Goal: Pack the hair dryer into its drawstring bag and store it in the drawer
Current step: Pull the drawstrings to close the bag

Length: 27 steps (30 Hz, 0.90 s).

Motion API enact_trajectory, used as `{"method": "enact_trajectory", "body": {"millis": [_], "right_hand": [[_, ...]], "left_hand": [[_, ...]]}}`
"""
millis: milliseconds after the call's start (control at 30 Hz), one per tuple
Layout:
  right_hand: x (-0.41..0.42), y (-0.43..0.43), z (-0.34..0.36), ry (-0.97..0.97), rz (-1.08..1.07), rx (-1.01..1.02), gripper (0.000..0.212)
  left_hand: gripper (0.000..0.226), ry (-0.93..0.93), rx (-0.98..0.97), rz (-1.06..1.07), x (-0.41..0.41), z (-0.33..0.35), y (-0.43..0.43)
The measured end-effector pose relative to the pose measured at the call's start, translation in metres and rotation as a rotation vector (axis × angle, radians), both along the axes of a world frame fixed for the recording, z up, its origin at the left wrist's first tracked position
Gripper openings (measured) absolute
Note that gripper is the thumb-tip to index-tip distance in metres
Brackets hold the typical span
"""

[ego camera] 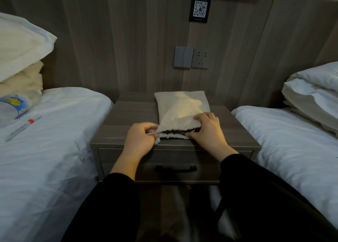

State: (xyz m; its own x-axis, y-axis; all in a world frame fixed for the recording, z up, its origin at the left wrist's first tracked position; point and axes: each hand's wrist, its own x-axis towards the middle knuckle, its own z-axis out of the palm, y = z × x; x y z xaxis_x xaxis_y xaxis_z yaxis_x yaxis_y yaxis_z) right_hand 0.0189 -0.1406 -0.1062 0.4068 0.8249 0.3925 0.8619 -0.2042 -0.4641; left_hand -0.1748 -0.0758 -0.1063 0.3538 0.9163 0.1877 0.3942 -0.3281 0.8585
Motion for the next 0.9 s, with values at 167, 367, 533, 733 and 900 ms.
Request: {"method": "enact_trajectory", "body": {"millis": [167, 367, 533, 733, 900], "right_hand": [[0.023, -0.024, -0.005, 0.048, -0.134, -0.033, 0.075], [0.029, -0.031, -0.015, 0.053, -0.148, -0.155, 0.037], [0.019, -0.04, 0.008, 0.189, -0.139, -0.027, 0.024], [0.015, -0.045, 0.063, 0.213, -0.068, 0.103, 0.024], [0.024, -0.036, 0.129, 0.448, -0.022, 0.294, 0.034]], "left_hand": [[0.031, 0.141, 0.095, 0.073, 0.003, -0.011, 0.01], [0.032, 0.431, 0.146, 0.067, 0.011, -0.012, 0.001], [0.024, 0.072, 0.1, 0.044, 0.013, 0.01, -0.016], [0.024, -0.174, 0.146, -0.019, 0.022, 0.047, -0.022], [0.026, -0.499, -0.042, -0.058, 0.034, 0.126, 0.004]]}}
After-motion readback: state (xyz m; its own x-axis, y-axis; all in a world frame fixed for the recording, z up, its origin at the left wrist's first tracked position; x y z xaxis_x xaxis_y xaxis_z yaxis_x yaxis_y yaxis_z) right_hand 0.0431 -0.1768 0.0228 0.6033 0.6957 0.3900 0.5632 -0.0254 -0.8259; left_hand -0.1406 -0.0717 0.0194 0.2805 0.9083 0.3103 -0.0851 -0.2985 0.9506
